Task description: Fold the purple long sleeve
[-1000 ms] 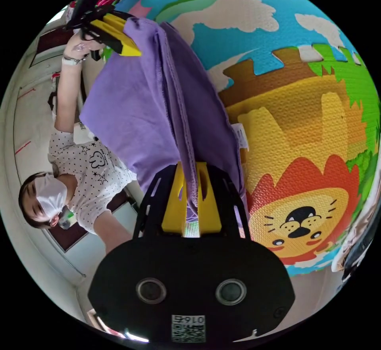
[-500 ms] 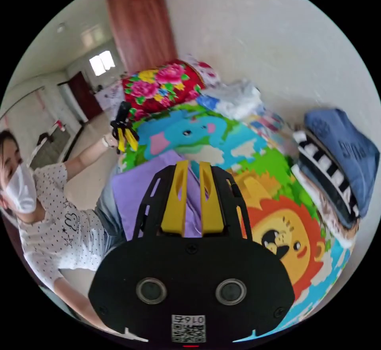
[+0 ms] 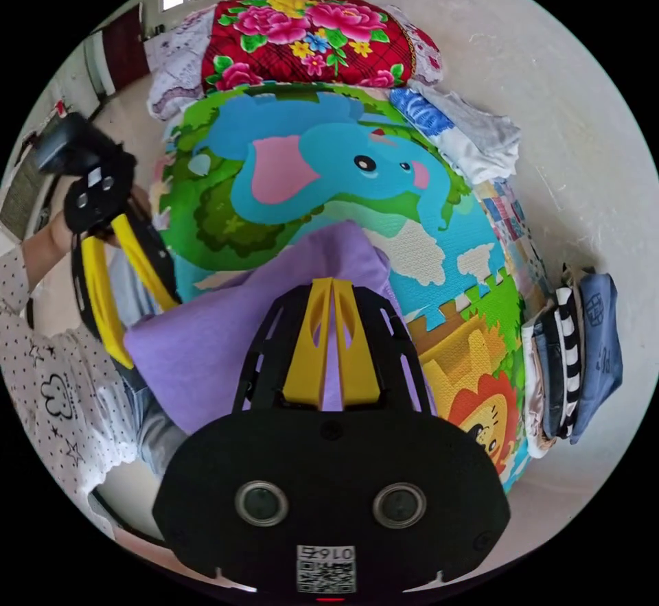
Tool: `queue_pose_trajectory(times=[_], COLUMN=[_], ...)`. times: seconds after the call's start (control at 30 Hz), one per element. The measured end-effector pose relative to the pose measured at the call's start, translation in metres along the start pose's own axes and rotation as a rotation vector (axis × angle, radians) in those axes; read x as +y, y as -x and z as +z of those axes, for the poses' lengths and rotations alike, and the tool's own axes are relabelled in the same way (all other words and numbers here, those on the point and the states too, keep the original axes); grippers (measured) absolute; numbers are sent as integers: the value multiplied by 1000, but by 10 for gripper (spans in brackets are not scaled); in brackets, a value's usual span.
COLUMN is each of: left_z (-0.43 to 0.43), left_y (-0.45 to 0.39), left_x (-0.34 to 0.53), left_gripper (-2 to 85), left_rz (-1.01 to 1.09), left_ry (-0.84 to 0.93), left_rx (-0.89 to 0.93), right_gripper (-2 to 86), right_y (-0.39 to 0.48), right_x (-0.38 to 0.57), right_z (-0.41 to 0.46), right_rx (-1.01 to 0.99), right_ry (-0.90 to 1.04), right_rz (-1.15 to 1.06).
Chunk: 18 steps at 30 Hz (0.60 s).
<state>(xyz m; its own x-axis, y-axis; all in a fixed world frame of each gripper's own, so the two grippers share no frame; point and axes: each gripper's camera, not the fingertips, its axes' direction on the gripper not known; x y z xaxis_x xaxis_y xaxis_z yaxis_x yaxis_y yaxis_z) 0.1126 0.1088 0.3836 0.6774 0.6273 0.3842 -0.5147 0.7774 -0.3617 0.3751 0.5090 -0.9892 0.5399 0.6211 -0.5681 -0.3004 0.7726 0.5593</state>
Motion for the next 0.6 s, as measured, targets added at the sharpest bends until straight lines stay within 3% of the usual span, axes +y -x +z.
queue_pose_trajectory(times=[0.23,0.37,0.43,0.6], left_z=[36,36,26,-5], left_y=[-97,-124,-129,-130], left_x=[39,49,55,79], left_gripper=[86,64,63,135], left_rz=[261,182,144,-22], left_ry=[215,186,161,-14], left_rx=[-352,-465,-474,-272], right_gripper=[-5,-5,-4,-4], right_y=[17,23,32,81], right_x=[-12,-5,2,15], right_z=[28,28,26,24], right_rx=[-59,-144,-141,2], right_ry=[70,48,35,23], right_rz=[95,133,134,53])
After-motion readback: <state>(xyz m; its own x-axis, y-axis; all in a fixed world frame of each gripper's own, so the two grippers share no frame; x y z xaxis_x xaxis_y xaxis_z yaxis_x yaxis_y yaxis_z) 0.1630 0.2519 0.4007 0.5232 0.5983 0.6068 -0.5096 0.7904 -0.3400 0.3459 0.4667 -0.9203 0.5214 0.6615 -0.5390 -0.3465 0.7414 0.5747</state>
